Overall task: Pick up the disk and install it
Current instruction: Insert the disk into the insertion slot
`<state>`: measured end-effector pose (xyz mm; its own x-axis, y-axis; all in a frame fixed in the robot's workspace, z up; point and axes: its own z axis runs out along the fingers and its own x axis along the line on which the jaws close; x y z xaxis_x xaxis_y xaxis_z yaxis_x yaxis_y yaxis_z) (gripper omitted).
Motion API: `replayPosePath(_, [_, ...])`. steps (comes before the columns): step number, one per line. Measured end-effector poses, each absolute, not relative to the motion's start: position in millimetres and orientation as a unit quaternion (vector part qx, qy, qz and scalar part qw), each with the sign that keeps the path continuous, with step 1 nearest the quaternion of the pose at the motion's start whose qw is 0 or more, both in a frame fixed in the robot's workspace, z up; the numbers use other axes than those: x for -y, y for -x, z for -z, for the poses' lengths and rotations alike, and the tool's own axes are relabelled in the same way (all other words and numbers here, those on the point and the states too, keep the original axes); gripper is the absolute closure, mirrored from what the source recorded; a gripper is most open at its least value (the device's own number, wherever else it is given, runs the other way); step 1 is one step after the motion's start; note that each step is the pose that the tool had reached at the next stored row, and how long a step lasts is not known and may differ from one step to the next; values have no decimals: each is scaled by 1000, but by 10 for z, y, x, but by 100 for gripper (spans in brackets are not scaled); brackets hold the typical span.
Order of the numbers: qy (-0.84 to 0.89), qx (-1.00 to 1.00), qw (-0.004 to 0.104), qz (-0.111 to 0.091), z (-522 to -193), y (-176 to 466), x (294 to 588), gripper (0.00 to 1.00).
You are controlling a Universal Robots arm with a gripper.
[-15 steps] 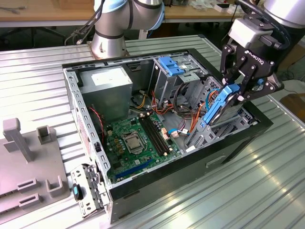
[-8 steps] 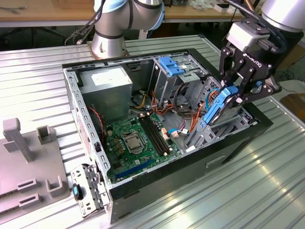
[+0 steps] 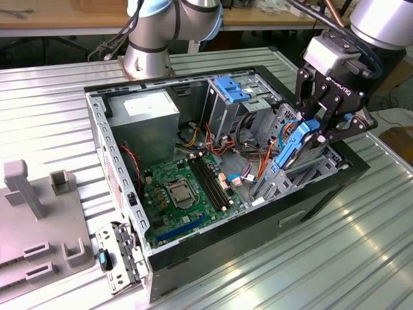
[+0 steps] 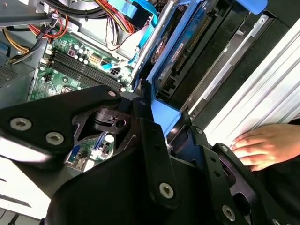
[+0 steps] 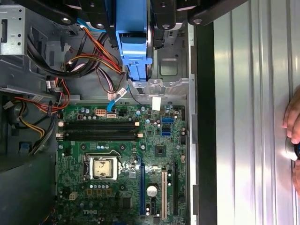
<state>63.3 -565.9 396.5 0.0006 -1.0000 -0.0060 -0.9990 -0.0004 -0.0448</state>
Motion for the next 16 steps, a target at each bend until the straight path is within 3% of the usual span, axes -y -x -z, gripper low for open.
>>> replayPosePath(16, [707, -707, 19, 12, -3838, -633, 5659, 63])
